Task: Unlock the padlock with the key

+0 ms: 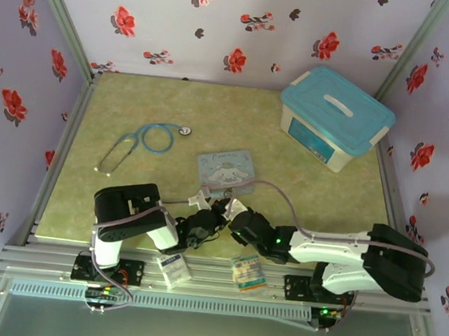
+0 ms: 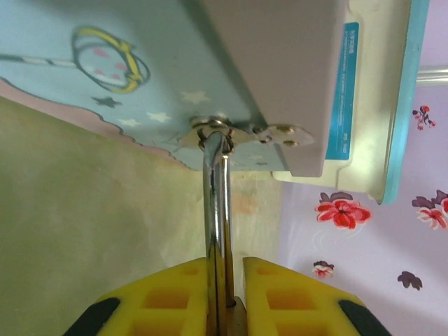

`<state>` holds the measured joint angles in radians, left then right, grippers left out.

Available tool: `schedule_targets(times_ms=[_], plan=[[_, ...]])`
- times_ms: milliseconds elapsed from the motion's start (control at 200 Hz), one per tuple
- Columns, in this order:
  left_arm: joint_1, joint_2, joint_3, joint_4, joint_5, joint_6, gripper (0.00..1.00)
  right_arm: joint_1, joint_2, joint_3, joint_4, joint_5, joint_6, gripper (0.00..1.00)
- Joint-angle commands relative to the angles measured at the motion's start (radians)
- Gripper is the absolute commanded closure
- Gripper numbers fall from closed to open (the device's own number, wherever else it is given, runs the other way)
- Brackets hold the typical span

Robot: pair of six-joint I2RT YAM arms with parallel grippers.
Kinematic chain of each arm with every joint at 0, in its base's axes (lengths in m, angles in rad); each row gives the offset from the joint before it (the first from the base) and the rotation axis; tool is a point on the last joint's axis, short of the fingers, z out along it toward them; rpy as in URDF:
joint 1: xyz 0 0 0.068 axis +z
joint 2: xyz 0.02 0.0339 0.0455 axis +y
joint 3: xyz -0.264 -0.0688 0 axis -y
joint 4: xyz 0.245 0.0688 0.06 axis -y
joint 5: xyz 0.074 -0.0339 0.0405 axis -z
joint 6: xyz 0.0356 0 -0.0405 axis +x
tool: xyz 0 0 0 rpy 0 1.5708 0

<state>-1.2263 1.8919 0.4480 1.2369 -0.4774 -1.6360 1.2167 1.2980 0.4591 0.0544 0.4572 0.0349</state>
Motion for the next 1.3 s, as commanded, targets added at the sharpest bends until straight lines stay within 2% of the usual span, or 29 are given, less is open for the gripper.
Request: schedule_targets(times_ms=[0,330,600,725,945,1135,1295], plan=[[0.001,-0.047,0.0,0.052,0.001,0.013,1.0,0.013,0.028,0.039,0.019,0.071,-0.074,0.6],[-0.008,-0.009,0.031,0.056,0.043,-0.019,1.0,0.007,0.113,0.069,0.147,0.109,-0.048,0.79],[-0.008,-0.028,0.014,0.059,0.042,-0.025,1.0,-0.113,-0.033,-0.116,0.37,-0.159,0.165,0.84],[-0.008,-0.036,0.009,0.062,0.042,-0.027,1.0,-0.17,-0.075,-0.158,0.394,-0.246,0.227,0.85],[-0.008,-0.051,0.006,0.062,0.046,-0.015,1.0,-0.302,-0.101,-0.225,0.497,-0.462,0.359,0.87],[-0.009,-0.056,-0.002,0.062,0.049,-0.013,1.0,-0.374,-0.094,-0.28,0.61,-0.592,0.46,0.88],[-0.008,-0.055,-0.015,0.064,0.046,-0.016,0.95,-0.427,-0.092,-0.31,0.673,-0.675,0.526,0.9]])
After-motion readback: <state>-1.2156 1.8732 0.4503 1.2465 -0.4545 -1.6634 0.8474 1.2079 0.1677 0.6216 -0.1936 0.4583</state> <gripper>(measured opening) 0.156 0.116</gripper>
